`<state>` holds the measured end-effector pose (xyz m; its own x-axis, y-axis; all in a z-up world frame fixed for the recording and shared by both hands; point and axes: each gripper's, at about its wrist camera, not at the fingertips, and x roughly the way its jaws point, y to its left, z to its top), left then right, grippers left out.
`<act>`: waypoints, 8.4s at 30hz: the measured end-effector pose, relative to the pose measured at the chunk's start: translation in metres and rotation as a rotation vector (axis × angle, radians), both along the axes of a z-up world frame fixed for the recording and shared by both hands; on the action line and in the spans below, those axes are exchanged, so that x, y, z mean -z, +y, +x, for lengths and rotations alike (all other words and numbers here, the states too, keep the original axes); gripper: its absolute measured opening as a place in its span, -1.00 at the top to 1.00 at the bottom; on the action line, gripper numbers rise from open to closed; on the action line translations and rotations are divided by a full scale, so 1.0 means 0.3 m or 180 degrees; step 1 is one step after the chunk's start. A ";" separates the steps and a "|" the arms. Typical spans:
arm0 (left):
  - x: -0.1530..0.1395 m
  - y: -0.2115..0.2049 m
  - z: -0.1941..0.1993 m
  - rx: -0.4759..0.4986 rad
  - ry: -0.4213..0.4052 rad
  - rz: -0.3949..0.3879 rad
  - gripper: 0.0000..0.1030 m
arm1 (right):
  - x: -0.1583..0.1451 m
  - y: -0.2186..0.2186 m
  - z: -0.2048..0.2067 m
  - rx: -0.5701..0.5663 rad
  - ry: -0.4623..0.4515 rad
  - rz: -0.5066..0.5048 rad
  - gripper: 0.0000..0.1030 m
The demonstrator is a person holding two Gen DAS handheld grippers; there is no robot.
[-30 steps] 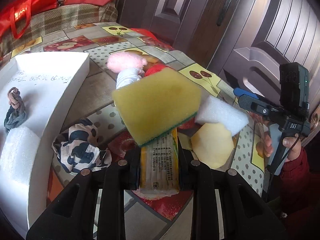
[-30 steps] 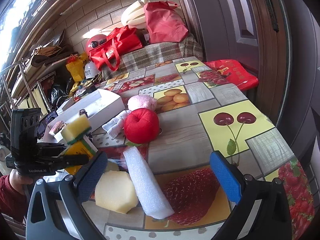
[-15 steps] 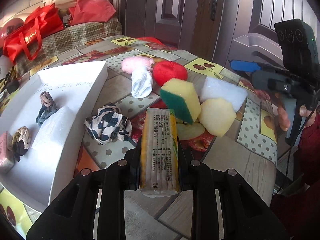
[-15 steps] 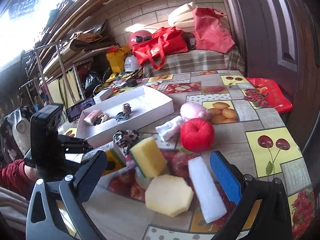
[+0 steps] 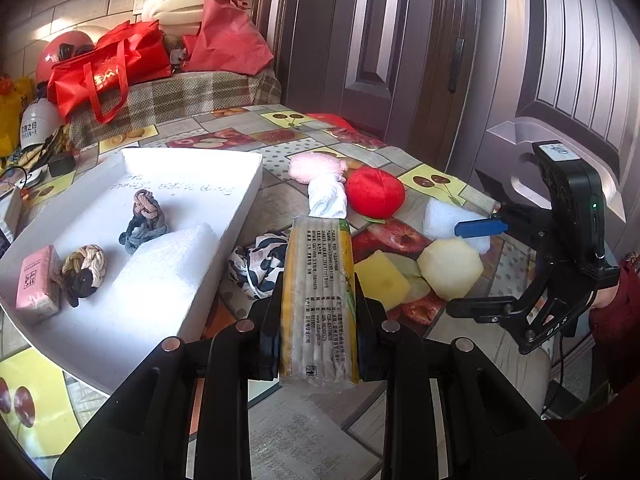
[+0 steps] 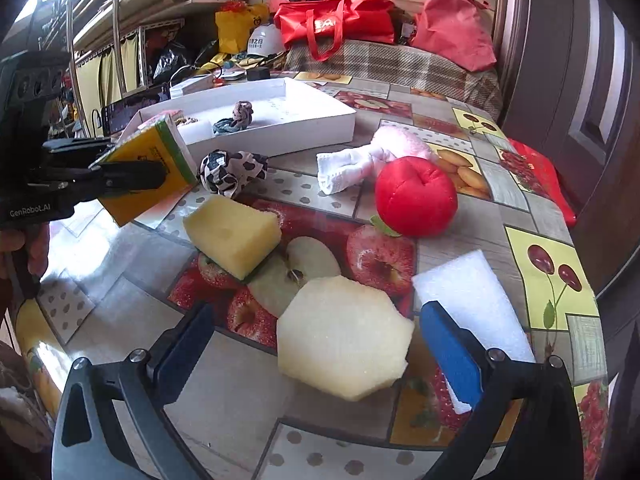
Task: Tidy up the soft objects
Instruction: 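Carry the bar toward the tray with the left gripper while the right grasps the pale yellow foam disc, then lower the bar into the tray with the left gripper while the right carries the foam disc over, then open both grippers to release the bar and foam disc in the tray, then move both grippers back over the pile of soft items, then grasp the yellow sponge with the left gripper while the right grasps the white foam strip, then carry the yellow sponge and white foam strip over the tray with both grippers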
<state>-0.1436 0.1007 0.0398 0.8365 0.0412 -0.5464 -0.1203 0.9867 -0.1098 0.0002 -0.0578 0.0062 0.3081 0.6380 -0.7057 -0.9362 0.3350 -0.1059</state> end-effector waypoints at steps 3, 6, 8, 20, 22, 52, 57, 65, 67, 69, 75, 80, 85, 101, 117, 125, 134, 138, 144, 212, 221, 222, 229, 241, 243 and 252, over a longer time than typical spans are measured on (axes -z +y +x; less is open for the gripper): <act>-0.012 0.002 -0.033 -0.0021 -0.0146 0.0031 0.54 | 0.044 0.034 -0.011 0.0026 -0.0114 -0.0263 -0.84; -0.020 0.007 -0.048 -0.0077 -0.0214 0.0050 0.54 | 0.038 0.016 0.002 0.0038 -0.0035 -0.0201 -0.28; -0.025 0.010 -0.060 -0.0111 -0.0265 0.0046 0.54 | 0.037 0.004 0.003 0.0045 0.0001 -0.0175 -0.21; -0.068 0.089 -0.241 -0.0798 -0.0754 0.0443 0.53 | -0.179 -0.065 -0.048 0.0334 -0.0101 0.1440 -0.16; -0.072 0.113 -0.283 -0.0904 -0.0827 0.0468 0.53 | -0.169 -0.030 -0.054 0.0372 -0.0081 0.1518 -0.16; -0.032 0.433 -0.524 -0.2188 -0.1112 0.0159 0.53 | -0.128 0.427 -0.229 0.0070 -0.0078 0.1490 -0.16; -0.014 0.441 -0.381 -0.1985 -0.0816 0.0229 0.53 | -0.130 0.477 -0.217 0.0153 -0.0040 0.1542 -0.16; -0.017 0.409 -0.183 -0.1671 -0.0659 0.0515 0.53 | -0.135 0.517 -0.140 0.0410 0.0012 0.1602 -0.16; -0.018 0.428 -0.140 -0.1656 -0.0637 0.0495 0.53 | -0.136 0.529 -0.115 0.0480 0.0014 0.1600 -0.16; -0.018 0.447 -0.105 -0.1649 -0.0624 0.0450 0.53 | -0.136 0.544 -0.094 0.0553 -0.0001 0.1588 -0.16; -0.017 0.479 -0.025 -0.1523 -0.0526 0.0416 0.53 | -0.136 0.587 -0.040 0.0744 -0.0029 0.1542 -0.16; -0.017 0.493 0.003 -0.1404 -0.0496 0.0356 0.53 | -0.136 0.621 -0.036 0.0756 -0.0095 0.1490 -0.17; -0.010 0.520 0.010 -0.1415 -0.0445 0.0222 0.51 | -0.135 0.642 -0.038 0.0747 -0.0133 0.1420 -0.24; -0.022 0.495 -0.046 -0.1887 -0.0685 0.0475 -0.99 | -0.136 0.625 -0.034 0.0956 -0.0233 0.1483 -0.72; -0.023 0.519 -0.091 -0.2171 -0.0780 0.0392 -0.99 | -0.141 0.615 -0.049 0.0972 -0.0319 0.1559 -1.00; -0.024 0.540 -0.110 -0.2271 -0.0817 0.0285 -0.99 | -0.149 0.616 -0.067 0.0922 -0.0398 0.1588 -1.00; -0.024 0.554 -0.112 -0.2287 -0.0818 0.0250 -0.99 | -0.150 0.615 -0.067 0.0914 -0.0402 0.1594 -1.00; -0.020 0.560 -0.117 -0.2308 -0.0825 0.0224 -0.99 | -0.149 0.615 -0.068 0.0917 -0.0399 0.1592 -1.00; -0.013 0.576 -0.133 -0.2377 -0.0844 0.0133 -0.99 | -0.149 0.617 -0.071 0.0889 -0.0387 0.1588 -1.00; 0.091 -0.213 0.287 0.0882 0.0704 0.0370 -0.14 | -0.121 -0.309 0.310 0.1400 0.0645 0.1541 -1.00; 0.121 -0.229 0.306 0.0937 0.0893 0.0433 -0.30 | -0.019 -0.161 0.249 0.0667 0.0266 0.0159 -1.00; 0.120 -0.230 0.304 0.0952 0.0884 0.0433 -0.28 | -0.005 -0.145 0.249 0.0659 0.0271 0.0063 -1.00; 0.092 -0.211 0.278 0.0867 0.0700 0.0389 -0.11 | 0.010 -0.143 0.220 0.0557 0.0266 -0.0021 -0.02; -0.031 -0.117 0.097 0.0312 -0.0375 0.0294 -0.12 | -0.224 -0.177 0.139 0.0769 0.0025 0.1422 -0.03; -0.041 -0.105 0.072 0.0217 -0.0474 0.0363 -0.12 | -0.214 -0.149 0.137 0.0819 0.0048 0.1518 -0.03; -0.048 -0.026 -0.004 -0.0072 -0.0582 0.0479 -0.12 | -0.166 -0.077 0.118 0.1025 0.0060 0.1700 -0.03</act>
